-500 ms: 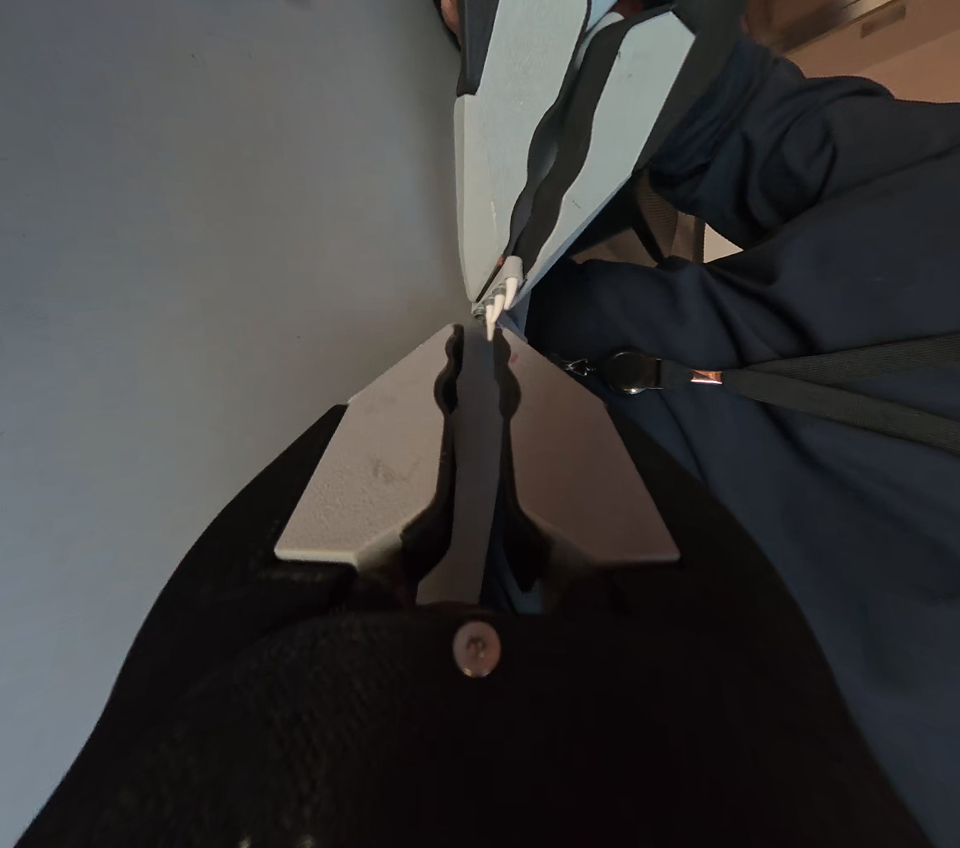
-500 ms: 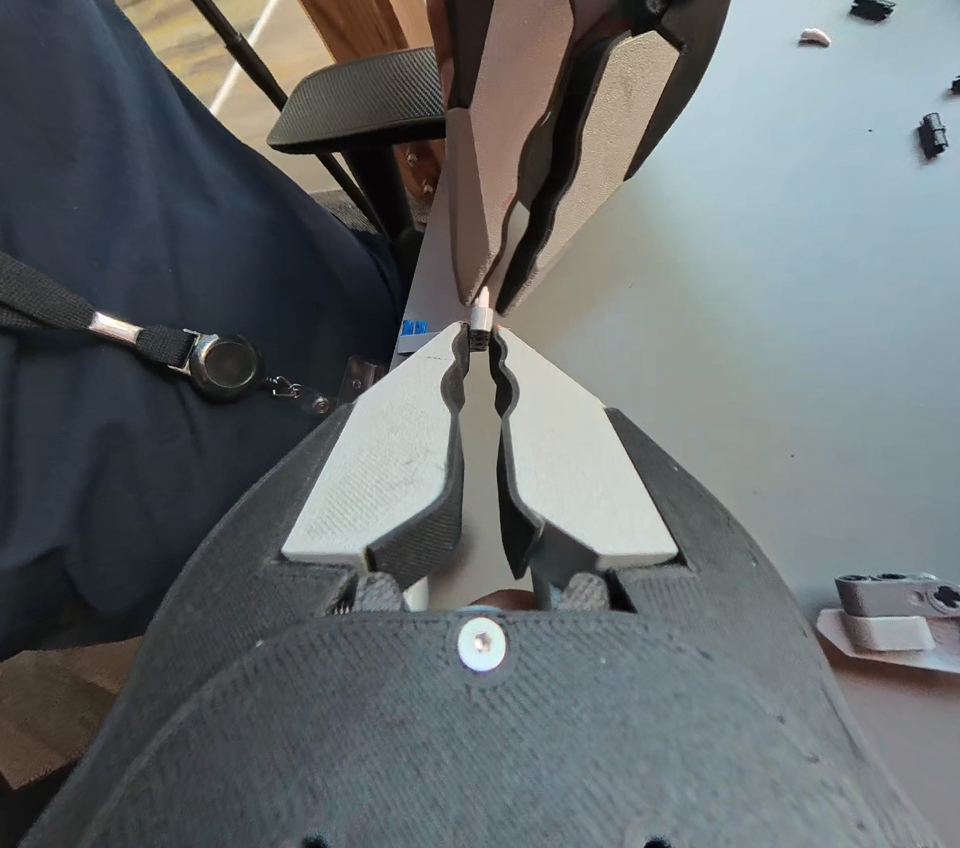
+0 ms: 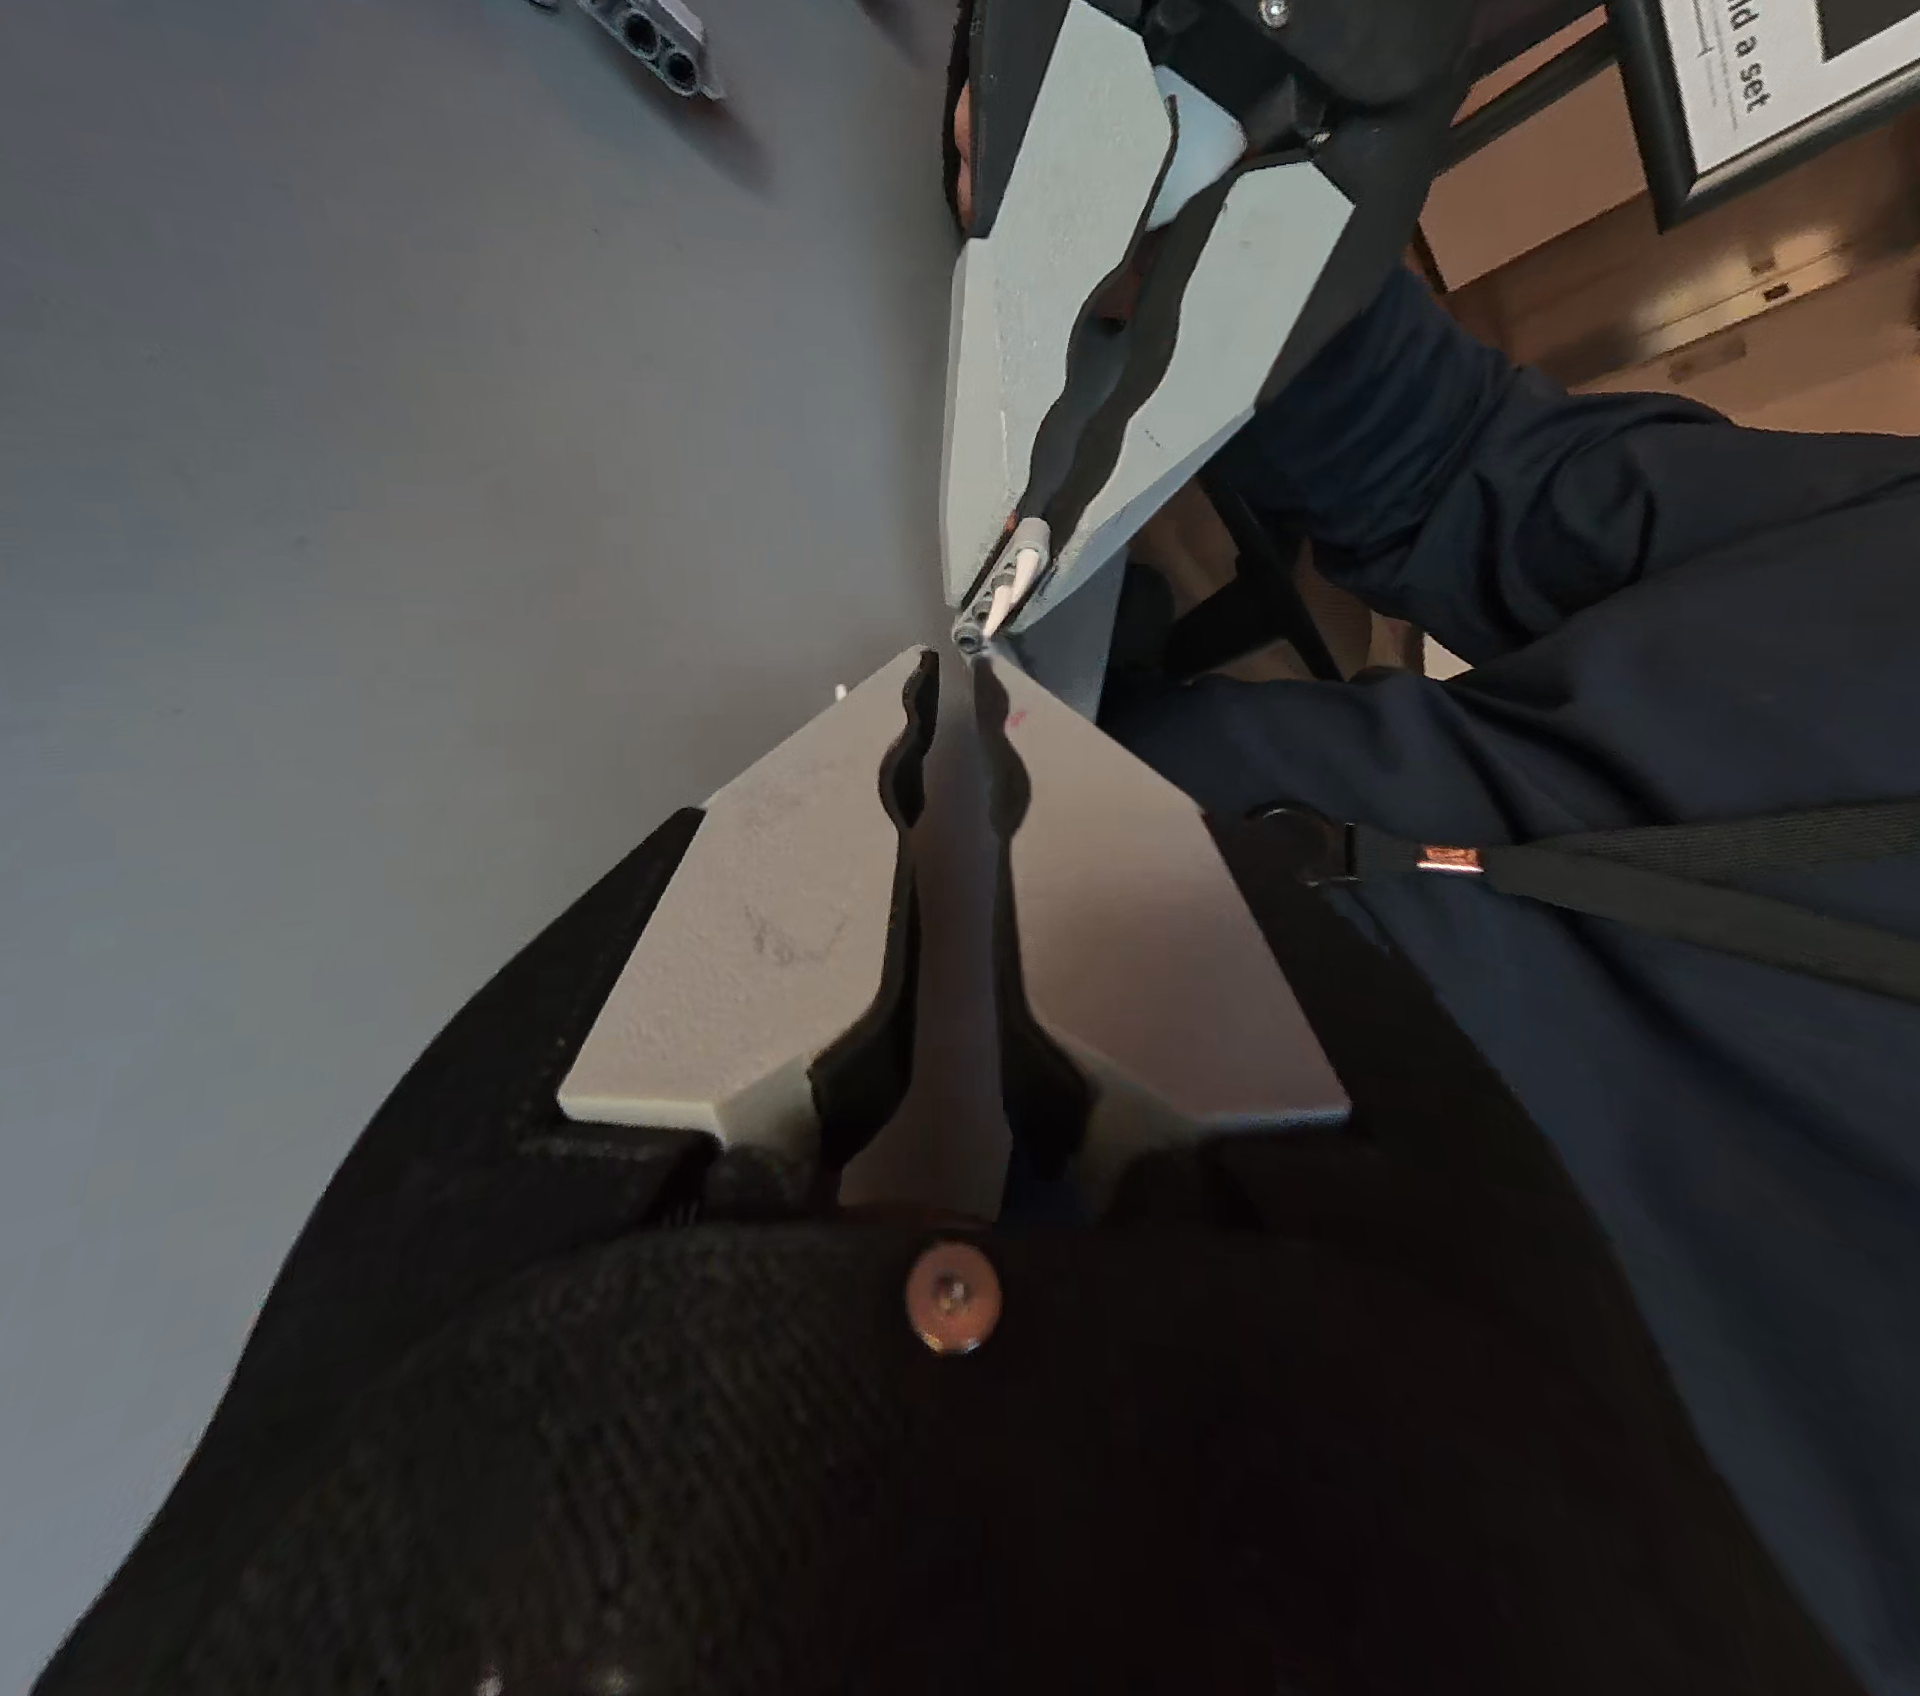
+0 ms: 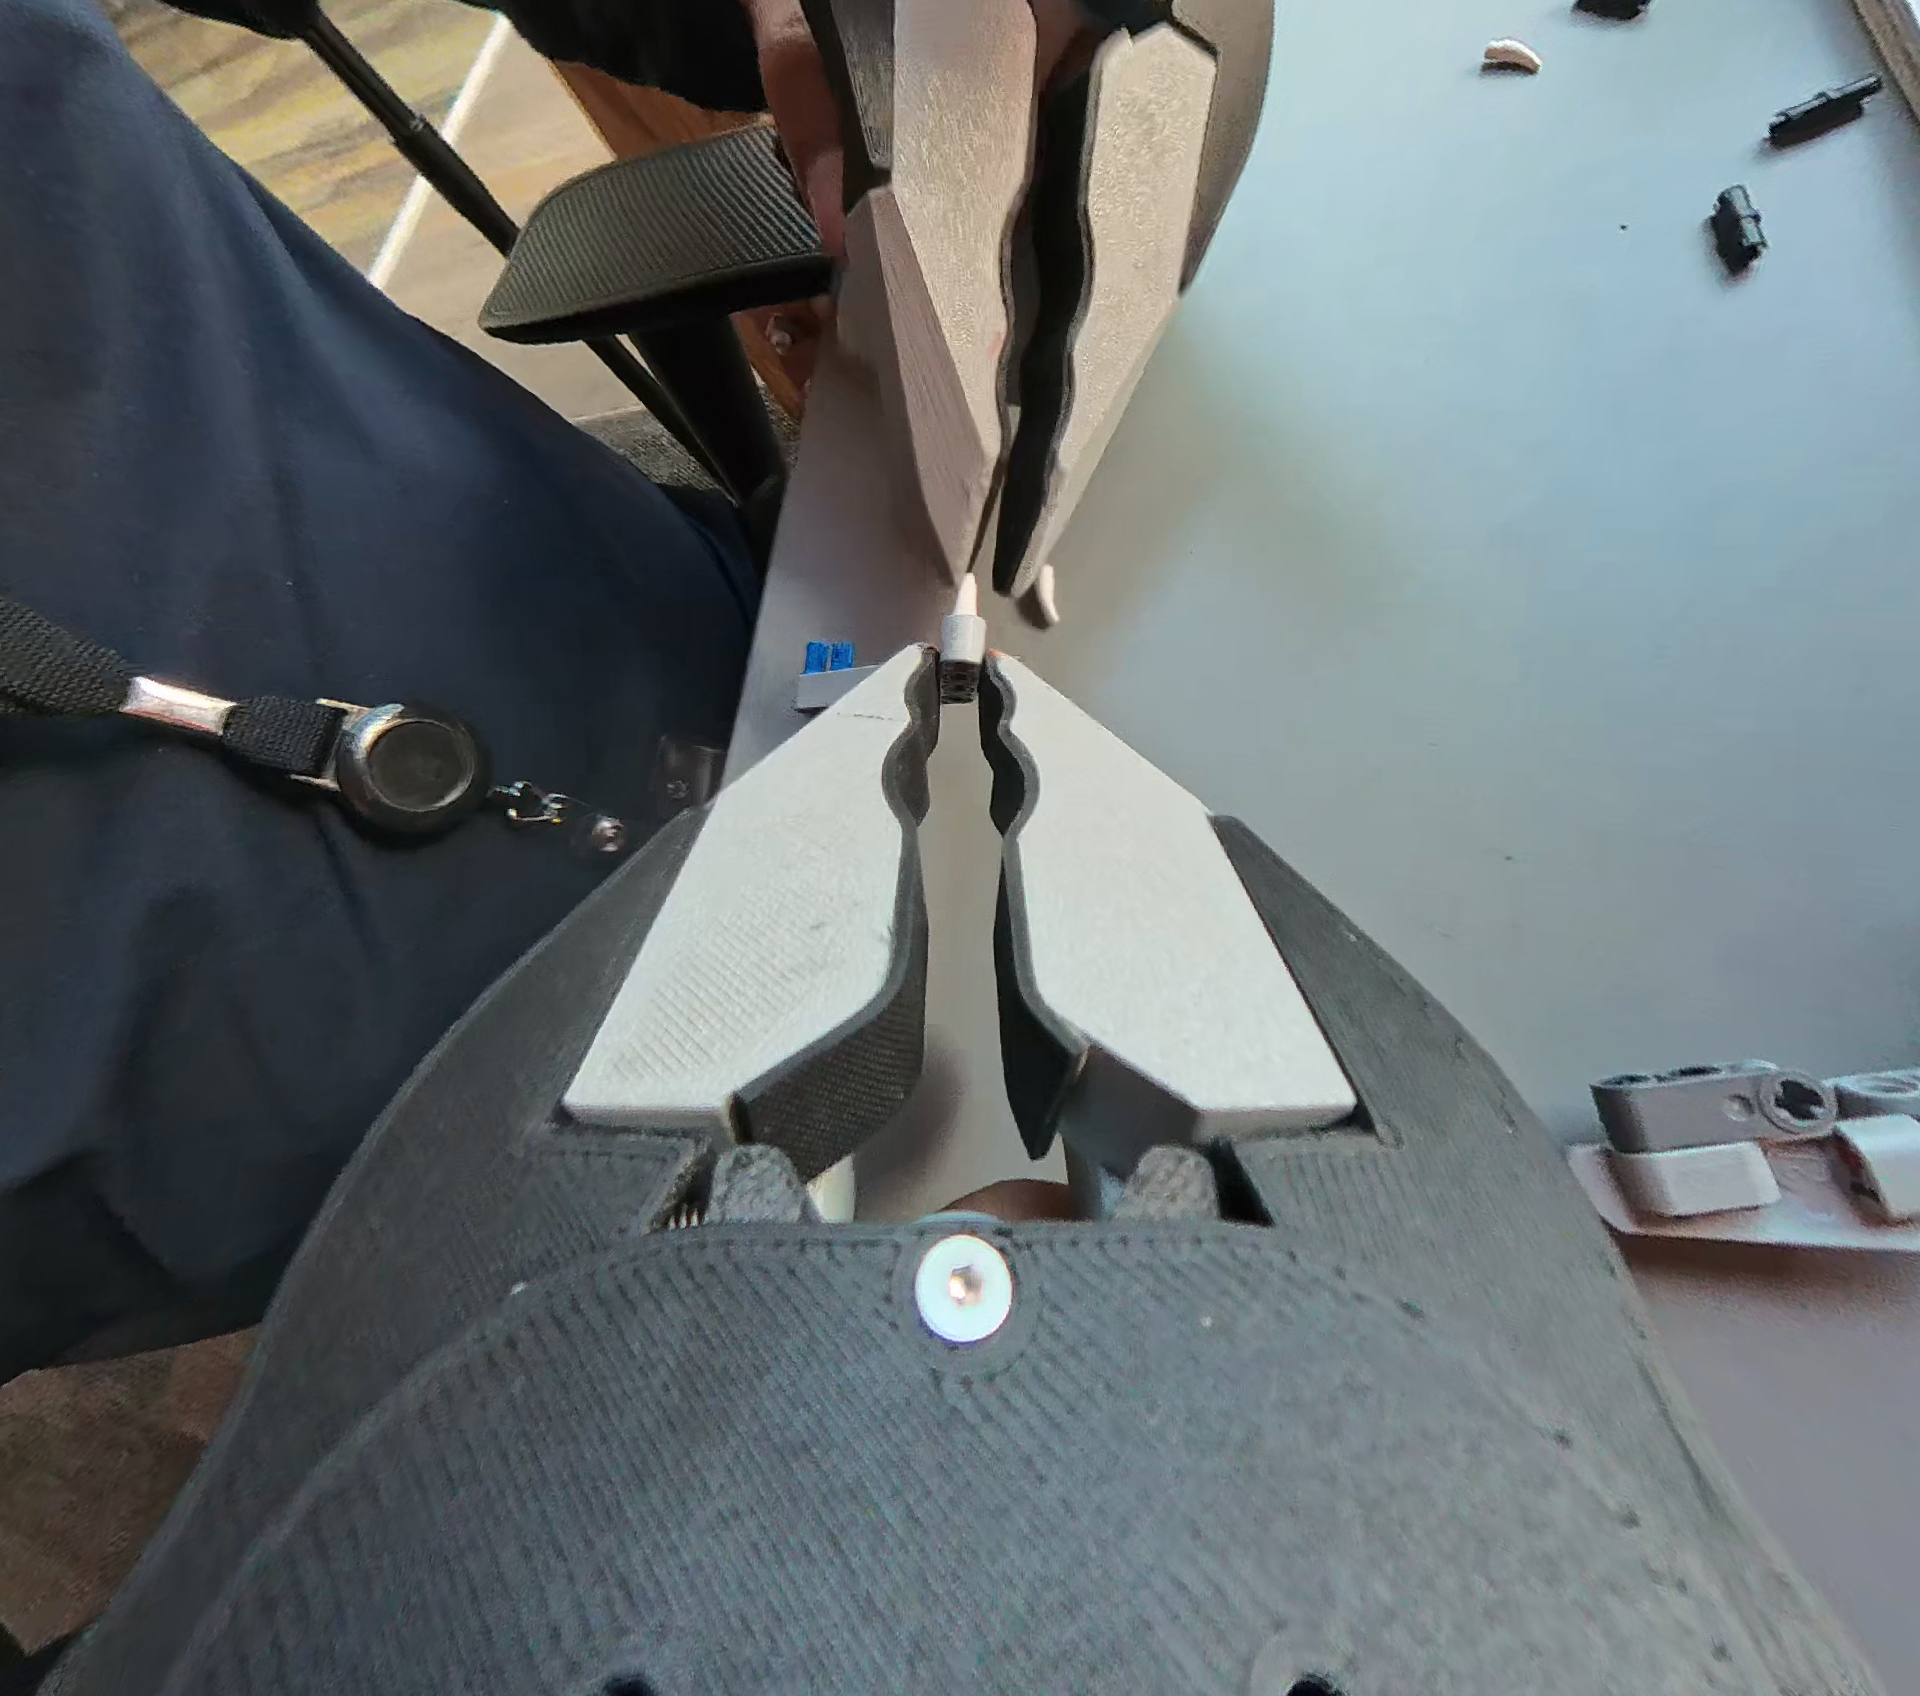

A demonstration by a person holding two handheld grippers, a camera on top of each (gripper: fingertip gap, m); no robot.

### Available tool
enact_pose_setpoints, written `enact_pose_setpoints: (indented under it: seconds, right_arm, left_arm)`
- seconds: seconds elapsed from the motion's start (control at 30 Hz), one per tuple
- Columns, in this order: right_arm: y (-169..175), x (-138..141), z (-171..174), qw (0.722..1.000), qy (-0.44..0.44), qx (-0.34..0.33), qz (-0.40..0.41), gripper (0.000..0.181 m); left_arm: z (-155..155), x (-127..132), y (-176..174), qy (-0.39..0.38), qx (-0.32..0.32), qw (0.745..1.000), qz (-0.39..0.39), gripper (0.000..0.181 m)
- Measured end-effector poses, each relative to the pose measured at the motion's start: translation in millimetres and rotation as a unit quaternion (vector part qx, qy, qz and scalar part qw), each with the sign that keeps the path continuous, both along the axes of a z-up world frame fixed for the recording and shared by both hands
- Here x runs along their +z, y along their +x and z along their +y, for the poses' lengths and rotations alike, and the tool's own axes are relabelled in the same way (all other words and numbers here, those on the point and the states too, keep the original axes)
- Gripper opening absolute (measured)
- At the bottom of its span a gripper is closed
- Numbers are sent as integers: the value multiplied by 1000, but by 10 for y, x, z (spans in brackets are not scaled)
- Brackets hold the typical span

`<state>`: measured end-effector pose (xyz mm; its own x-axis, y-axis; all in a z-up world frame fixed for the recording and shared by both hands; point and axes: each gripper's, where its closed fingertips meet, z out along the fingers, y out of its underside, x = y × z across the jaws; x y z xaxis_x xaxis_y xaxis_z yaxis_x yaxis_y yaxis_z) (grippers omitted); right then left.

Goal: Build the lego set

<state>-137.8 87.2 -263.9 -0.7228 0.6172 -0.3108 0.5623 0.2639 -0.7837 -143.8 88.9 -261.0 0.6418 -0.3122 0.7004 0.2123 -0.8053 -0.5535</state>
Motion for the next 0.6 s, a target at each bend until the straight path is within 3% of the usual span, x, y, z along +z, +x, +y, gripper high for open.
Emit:
enact_pose_setpoints:
  seconds: [0.23,0.6]
  right_arm:
    - [-19,-36,110,1000,-5,-14,-20,5]
    - [-29,-118,157,999,9,-24,-43,12]
  left_arm:
    - [-54,-190,-285,14,12,988,151,9]
    - [-35,-204,-230,49,-20,975,215,9]
